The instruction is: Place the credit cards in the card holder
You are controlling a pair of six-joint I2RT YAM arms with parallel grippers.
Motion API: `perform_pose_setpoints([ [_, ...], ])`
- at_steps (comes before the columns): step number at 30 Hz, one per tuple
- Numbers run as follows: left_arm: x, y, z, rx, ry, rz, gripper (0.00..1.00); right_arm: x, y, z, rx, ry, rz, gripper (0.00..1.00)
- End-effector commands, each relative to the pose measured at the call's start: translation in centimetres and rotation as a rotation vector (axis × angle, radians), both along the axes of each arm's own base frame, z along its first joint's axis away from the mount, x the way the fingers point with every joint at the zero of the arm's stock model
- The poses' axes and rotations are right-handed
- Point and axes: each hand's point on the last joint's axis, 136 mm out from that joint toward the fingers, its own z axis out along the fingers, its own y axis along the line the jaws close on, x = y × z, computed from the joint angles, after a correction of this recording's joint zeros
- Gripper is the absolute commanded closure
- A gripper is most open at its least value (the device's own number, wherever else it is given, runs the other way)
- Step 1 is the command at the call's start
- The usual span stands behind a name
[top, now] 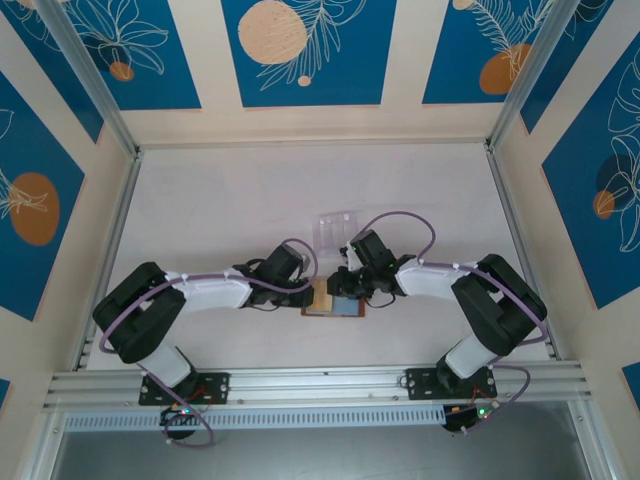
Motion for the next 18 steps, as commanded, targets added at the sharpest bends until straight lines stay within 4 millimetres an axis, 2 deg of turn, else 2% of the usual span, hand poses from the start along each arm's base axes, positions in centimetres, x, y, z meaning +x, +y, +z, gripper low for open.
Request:
perform_pose_setpoints([
  [1,-3.8,3.6,-4.4,0.155,0.147,-0.024,0.79,-0.5,0.4,-0.2,-0.014,0.024,0.029,0.84],
  [7,-3.0,2.4,-1.7,0.052,0.097,-0.032,0.76,-0.4,0.3,-0.6,-0.041,0.035,0.028,0.96],
  [13,-1.8,4.2,0.4,0.011,0.071,0.052,0.76,-0.6,0.3,-1.2,-0.05,0.058,0.051,0.98],
  [18,-1.3,4.7,0.0,0.036,0.076,0.054,0.82,-0.6,0.5,-1.5,-0.045,0.07,0.064,0.99],
])
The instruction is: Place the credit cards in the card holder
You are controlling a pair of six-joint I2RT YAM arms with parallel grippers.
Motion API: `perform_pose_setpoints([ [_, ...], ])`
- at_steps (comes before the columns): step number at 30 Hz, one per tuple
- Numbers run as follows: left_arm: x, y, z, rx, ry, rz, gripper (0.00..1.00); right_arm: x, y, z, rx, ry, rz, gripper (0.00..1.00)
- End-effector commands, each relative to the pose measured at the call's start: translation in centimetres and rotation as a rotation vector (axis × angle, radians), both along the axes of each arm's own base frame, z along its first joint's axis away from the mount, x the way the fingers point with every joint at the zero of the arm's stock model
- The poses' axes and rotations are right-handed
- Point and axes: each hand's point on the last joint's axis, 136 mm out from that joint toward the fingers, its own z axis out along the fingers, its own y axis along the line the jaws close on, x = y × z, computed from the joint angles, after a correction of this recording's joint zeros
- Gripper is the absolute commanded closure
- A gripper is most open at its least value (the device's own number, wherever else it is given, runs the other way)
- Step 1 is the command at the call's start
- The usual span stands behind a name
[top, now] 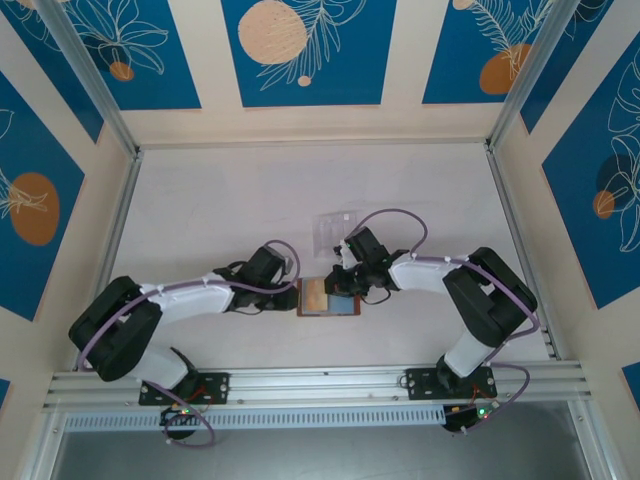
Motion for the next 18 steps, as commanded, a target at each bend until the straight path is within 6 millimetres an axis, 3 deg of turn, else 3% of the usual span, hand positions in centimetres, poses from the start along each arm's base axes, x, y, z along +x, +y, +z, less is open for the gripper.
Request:
perform_pose_setpoints([
  [1,-0.5,0.4,-0.8,0.029,0.045,-0.02,0.83,-0.9,-0.4,-1.3,-0.045,0.045,0.026,0.99],
  [7,0.2,-0.6,-1.7,0.042,0.048,-0.056,0.86,-1.1,-0.3,-1.7,-0.046,0.052,0.038,0.96],
  [18,-0.6,-2.0,-3.8,0.079,0.067,-0.093,0.86,-0.9,1.6,-1.6,-0.018,0.054,0.073,0.94],
])
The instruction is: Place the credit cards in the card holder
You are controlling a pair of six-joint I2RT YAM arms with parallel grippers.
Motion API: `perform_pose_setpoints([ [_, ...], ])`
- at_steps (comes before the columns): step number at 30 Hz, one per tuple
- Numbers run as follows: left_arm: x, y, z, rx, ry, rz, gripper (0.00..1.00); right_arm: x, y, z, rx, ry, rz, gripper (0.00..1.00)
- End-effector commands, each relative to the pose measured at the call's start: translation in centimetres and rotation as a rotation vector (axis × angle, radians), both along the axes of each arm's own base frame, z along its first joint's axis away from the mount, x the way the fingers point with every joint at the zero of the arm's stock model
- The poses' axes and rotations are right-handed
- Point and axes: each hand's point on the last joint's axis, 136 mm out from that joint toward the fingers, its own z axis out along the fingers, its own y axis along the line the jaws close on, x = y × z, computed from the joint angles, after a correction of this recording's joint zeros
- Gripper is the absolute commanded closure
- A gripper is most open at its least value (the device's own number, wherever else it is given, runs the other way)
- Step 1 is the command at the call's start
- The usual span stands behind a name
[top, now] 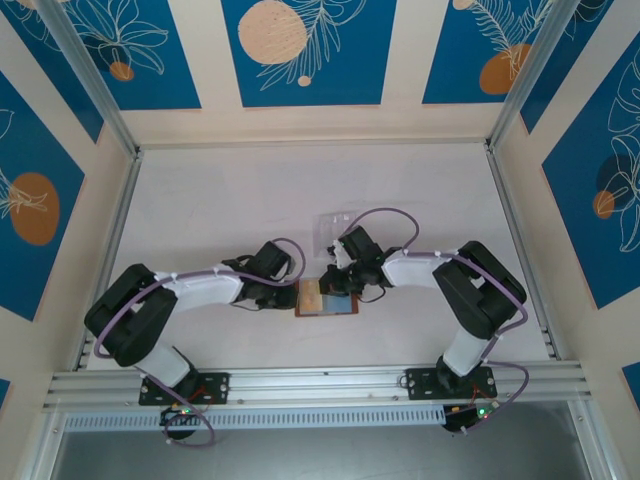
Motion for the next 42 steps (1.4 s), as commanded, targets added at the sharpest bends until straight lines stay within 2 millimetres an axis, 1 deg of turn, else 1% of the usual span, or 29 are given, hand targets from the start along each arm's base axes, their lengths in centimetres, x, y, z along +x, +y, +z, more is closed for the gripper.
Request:
perform_pose_setpoints([
  [1,-0.3,-1.8,-2.0,-0.005,-0.009,-0.056,0.86,-1.1,0.3,-1.2,-0.027,0.041,0.029,0.92],
  [2,-0.3,-1.9,-2.1,-0.007,-0.009,-0.054,0.86,-1.2,0.5,-1.2,-0.022,0.044,0.032,0.91],
  [4,-0.4,-2.1,-2.1,-0.007,-0.007,-0.055,0.86,-1.4,0.8,-1.1,-0.018,0.046,0.034,0.84],
  [6,-0.4,-1.9,-2.2,0.0,-0.006,-0.05,0.86,-1.4,0.7,-1.1,-0.026,0.042,0.03,0.78],
  [8,-0.4,-1.6,-2.4,0.014,-0.004,-0.038,0.87,-1.4,0.3,-0.4,-0.039,0.024,0.024,0.72],
  [10,-0.6,-1.1,-2.6,0.025,-0.002,-0.02,0.87,-1.1,-0.3,0.7,-0.077,-0.006,0.019,0.65],
  [15,-1.2,-0.3,-3.3,0.027,0.01,0.014,0.87,-0.2,-3.1,3.9,-0.262,-0.06,-0.003,0.55],
  [20,-1.3,-0.4,-3.3,0.009,0.013,0.018,0.87,-0.1,-6.8,5.0,-0.48,-0.101,-0.051,0.53],
  [22,-1.3,-0.4,-3.2,0.003,0.009,0.017,0.87,-0.3,-8.7,4.7,-0.598,-0.12,-0.075,0.48],
  [25,-1.3,-0.5,-3.0,0.0,0.008,0.009,0.87,-0.5,-10.4,3.8,-0.744,-0.129,-0.096,0.43],
  [28,-1.4,-0.6,-3.1,-0.002,0.008,0.008,0.87,-0.7,-10.9,2.8,-0.82,-0.133,-0.102,0.38],
  [30,-1.4,-0.5,-3.1,-0.004,0.009,0.009,0.87,-0.6,-11.4,2.2,-0.872,-0.134,-0.114,0.38],
  [32,-1.4,-0.6,-3.1,-0.006,0.008,0.007,0.87,-0.5,-11.6,1.8,-0.905,-0.135,-0.123,0.41],
  [34,-1.4,-0.6,-3.0,-0.007,0.005,0.001,0.87,-0.3,-11.8,1.5,-0.92,-0.14,-0.131,0.48],
  [35,-1.4,-0.7,-2.9,-0.01,0.002,-0.005,0.87,-0.2,-11.9,1.4,-0.923,-0.144,-0.134,0.54],
  [37,-1.5,-1.4,-2.6,-0.02,-0.013,-0.054,0.86,0.1,-11.8,1.6,-0.917,-0.161,-0.14,0.71],
  [40,-1.6,-2.5,-2.1,-0.003,-0.046,-0.124,0.86,0.6,-11.4,2.4,-0.896,-0.196,-0.144,0.93],
  [41,-1.6,-2.9,-2.0,-0.017,-0.045,-0.131,0.86,0.6,-11.2,2.8,-0.885,-0.209,-0.141,0.98],
  [42,-1.6,-3.5,-1.9,-0.043,-0.043,-0.132,0.86,0.6,-10.8,3.3,-0.864,-0.223,-0.136,1.0],
])
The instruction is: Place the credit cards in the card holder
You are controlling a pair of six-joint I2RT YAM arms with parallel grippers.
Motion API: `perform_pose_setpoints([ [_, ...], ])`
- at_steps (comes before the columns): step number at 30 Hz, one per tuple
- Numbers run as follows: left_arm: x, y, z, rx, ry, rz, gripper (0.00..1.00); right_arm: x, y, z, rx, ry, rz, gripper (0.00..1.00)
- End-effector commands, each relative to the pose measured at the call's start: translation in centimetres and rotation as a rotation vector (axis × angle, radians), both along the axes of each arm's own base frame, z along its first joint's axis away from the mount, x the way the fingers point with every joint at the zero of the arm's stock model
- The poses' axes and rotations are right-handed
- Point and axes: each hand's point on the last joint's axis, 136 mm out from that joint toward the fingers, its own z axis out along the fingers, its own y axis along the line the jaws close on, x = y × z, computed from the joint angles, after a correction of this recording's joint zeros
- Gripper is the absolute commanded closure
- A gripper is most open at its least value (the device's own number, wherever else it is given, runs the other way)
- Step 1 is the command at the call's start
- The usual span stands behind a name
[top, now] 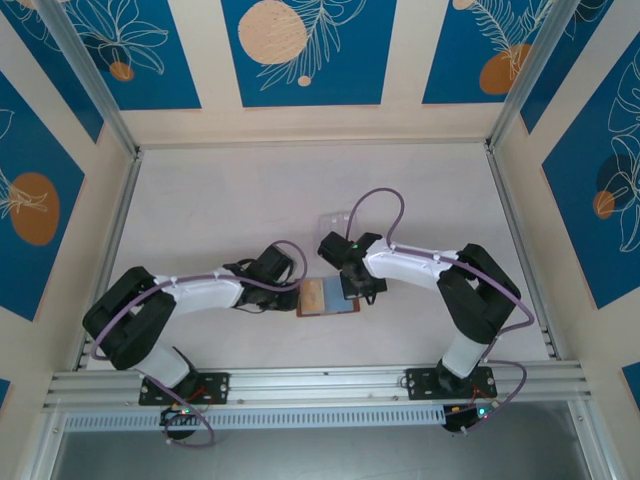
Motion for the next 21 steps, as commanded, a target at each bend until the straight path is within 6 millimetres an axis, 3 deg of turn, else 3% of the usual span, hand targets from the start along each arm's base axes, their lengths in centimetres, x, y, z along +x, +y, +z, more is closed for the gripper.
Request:
perform_pose_setpoints([
  [1,-1.4,-3.9,-1.7,-0.086,0.02,-0.121,0.86,0.8,1.1,2.8,0.054,-0.08,0.023,1.0],
  [8,-0.3,-8.0,-1.2,-0.231,0.039,-0.091,0.86,-0.9,6.1,6.5,0.446,-0.072,0.101,1.0],
  [13,0.3,-8.9,-0.7,-0.292,0.031,-0.044,0.86,-1.8,10.2,7.6,0.68,-0.007,0.126,1.0],
  [15,0.3,-8.1,-0.6,-0.283,0.018,-0.008,0.85,-1.7,12.2,7.5,0.768,0.011,0.125,0.96],
  [17,0.2,-6.0,-0.9,-0.239,0.007,0.067,0.81,-1.7,14.0,7.1,0.858,0.041,0.127,0.83],
  [21,-1.0,-1.0,-1.2,-0.109,-0.019,0.18,0.75,-1.3,17.1,7.0,1.002,0.087,0.157,0.67],
])
